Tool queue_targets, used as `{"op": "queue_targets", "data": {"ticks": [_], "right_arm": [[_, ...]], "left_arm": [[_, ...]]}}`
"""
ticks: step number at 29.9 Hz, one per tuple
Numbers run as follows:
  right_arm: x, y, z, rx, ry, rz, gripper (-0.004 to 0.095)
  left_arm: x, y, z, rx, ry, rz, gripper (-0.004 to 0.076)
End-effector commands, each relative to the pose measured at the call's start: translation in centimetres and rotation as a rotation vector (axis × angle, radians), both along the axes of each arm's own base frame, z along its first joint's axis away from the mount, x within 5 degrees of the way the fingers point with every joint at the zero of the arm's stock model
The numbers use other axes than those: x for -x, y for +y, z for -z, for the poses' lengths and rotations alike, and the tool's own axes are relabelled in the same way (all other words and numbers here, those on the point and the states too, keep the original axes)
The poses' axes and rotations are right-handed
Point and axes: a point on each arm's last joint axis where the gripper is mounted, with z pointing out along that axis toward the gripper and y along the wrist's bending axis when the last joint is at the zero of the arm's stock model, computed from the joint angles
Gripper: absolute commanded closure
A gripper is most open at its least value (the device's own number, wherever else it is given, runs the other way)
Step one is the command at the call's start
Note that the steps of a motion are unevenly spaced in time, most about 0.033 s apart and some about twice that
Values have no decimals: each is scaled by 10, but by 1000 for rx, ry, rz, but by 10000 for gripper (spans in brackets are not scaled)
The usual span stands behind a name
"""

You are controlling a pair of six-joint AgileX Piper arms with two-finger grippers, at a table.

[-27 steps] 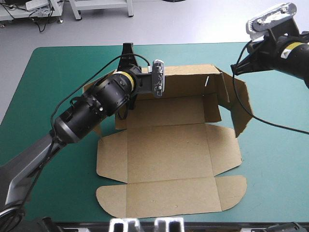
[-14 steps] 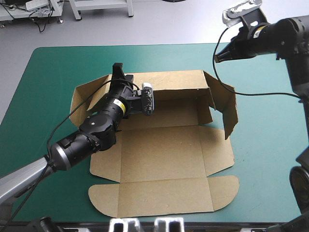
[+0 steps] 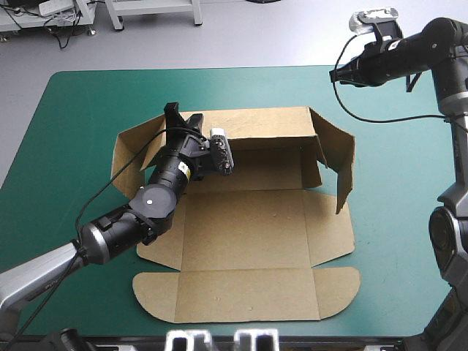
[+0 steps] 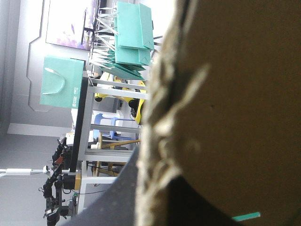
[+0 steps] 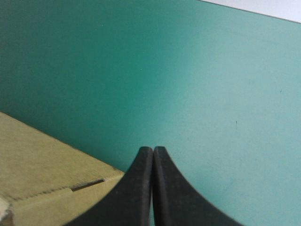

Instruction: Fold the box

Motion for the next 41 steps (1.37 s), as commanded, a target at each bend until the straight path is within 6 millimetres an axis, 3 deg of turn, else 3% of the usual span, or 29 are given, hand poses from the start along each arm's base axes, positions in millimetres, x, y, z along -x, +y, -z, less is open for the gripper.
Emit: {"op": "queue_targets", "data": {"ticks": [1, 8, 14, 20, 31, 41], "right_arm": [[12, -5, -2, -32, 15, -28, 926], [9, -4, 47, -30, 179, -57, 926], [14, 7, 64, -134, 234, -128, 926], [30, 6, 81, -98, 276, -176, 926], [50, 16, 92, -208, 253, -302, 926], [60, 14, 88, -150, 148, -331, 926]], "left_arm": [[5, 4, -29, -8, -138, 13, 732], [5, 3, -28, -11, -136, 18, 732], [1, 0, -21, -28, -121, 14, 732], [-4, -5, -11, -51, -100, 13, 732], [-8, -5, -7, -63, -91, 3, 732], [-11, -8, 0, -85, -78, 4, 732]]}}
